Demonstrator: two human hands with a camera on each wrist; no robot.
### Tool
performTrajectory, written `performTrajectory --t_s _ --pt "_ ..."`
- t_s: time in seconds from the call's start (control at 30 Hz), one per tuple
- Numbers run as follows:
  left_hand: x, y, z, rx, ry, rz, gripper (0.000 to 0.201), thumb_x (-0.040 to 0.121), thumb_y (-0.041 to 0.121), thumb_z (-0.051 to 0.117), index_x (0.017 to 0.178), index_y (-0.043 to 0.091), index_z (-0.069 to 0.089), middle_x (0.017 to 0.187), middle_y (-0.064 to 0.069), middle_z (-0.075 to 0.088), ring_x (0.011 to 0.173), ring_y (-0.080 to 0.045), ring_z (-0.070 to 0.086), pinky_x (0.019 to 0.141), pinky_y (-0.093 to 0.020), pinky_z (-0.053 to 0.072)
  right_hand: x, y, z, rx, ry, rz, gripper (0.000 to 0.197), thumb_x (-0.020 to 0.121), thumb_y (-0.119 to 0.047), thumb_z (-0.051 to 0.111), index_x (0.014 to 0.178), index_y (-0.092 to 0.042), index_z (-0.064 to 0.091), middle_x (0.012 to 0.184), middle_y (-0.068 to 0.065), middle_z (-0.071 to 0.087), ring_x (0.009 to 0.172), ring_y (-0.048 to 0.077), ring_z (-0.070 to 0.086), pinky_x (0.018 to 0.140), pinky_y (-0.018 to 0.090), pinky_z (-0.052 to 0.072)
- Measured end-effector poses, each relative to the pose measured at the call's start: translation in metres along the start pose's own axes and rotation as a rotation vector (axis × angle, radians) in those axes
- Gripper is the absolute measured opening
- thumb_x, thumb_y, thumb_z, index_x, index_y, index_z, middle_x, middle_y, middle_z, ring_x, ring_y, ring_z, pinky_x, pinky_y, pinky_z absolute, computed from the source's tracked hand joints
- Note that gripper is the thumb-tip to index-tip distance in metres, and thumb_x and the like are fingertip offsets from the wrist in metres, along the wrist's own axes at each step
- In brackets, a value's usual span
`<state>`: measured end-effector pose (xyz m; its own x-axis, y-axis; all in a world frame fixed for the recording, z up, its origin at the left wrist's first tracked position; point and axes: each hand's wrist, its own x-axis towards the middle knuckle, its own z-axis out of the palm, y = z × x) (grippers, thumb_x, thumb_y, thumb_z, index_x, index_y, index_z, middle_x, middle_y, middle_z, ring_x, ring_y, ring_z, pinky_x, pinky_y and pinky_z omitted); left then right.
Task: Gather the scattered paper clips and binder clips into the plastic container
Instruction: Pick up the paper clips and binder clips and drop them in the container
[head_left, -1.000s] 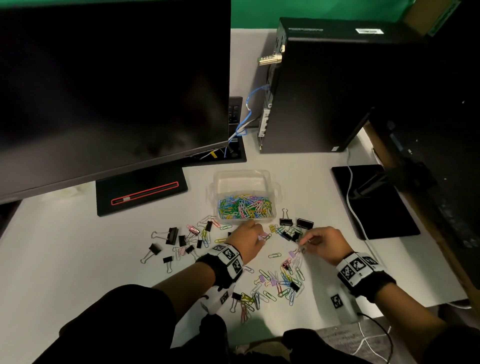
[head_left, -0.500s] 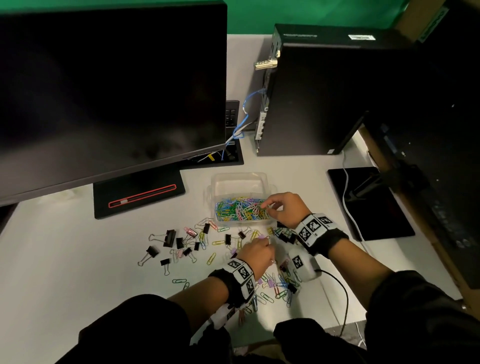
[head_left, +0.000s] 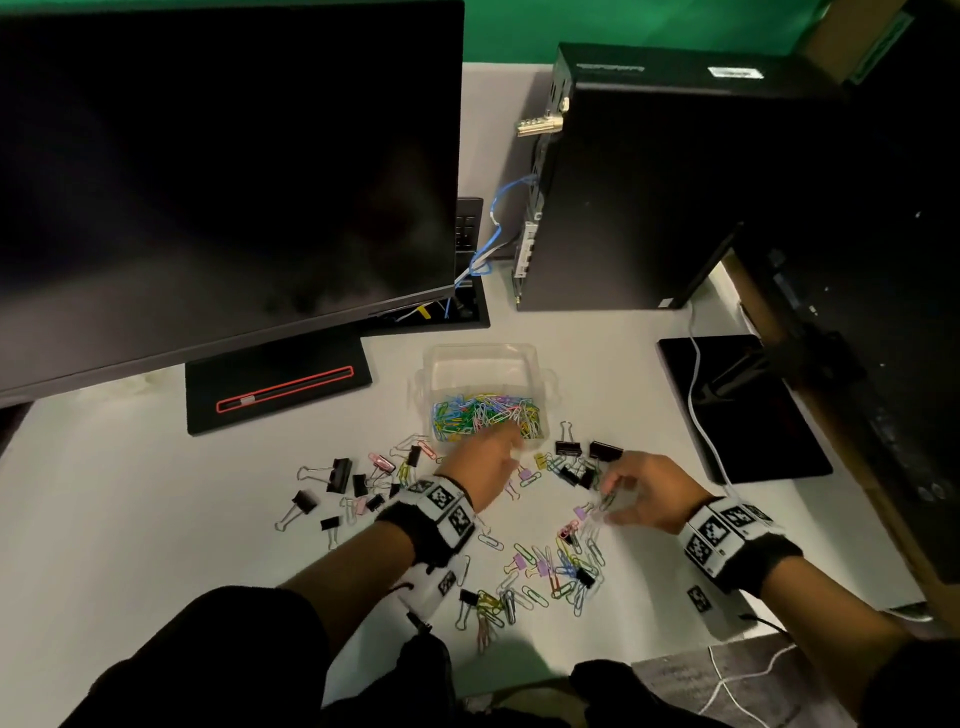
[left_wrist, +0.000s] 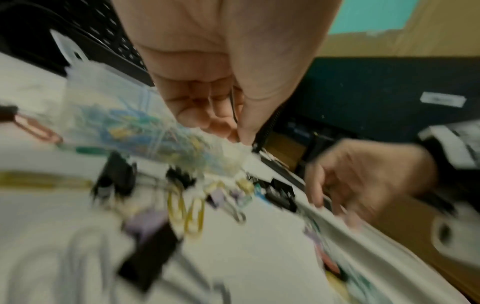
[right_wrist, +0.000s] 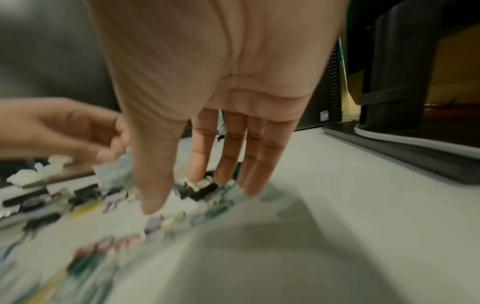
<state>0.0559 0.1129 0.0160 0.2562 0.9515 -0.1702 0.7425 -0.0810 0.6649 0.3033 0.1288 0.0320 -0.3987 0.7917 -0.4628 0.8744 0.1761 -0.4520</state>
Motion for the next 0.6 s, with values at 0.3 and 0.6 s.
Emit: performTrajectory --t_s 0.3,0.6 --pt "0.011 -0.021 -0.030 0.026 0.147 -0.097 0.014 0.090 0.018 0.054 0.101 0.010 0.058 0.090 -0.005 0.053 0.082 -0.022 0.054 0.078 -0.034 0.050 -0.018 0.021 0.049 0.054 0.001 -0.036 0.109 0.046 -0.052 0.084 0.137 -0.023 0.032 0.123 -0.008 0.035 0.115 0.009 0.037 0.105 0.023 0.031" --pt "-0.024 0.011 0.014 0.185 -0.410 0.072 0.048 0.078 0.037 0.069 0.117 0.015 0.053 0.111 -0.009 0.057 0.107 -0.020 0.048 0.087 -0.029 0.038 -0.014 0.016 0.069 0.192 0.146 -0.057 0.058 0.058 -0.032 0.085 0.111 -0.025 0.061 0.104 -0.010 0.051 0.083 0.008 0.054 0.070 0.005 0.037"
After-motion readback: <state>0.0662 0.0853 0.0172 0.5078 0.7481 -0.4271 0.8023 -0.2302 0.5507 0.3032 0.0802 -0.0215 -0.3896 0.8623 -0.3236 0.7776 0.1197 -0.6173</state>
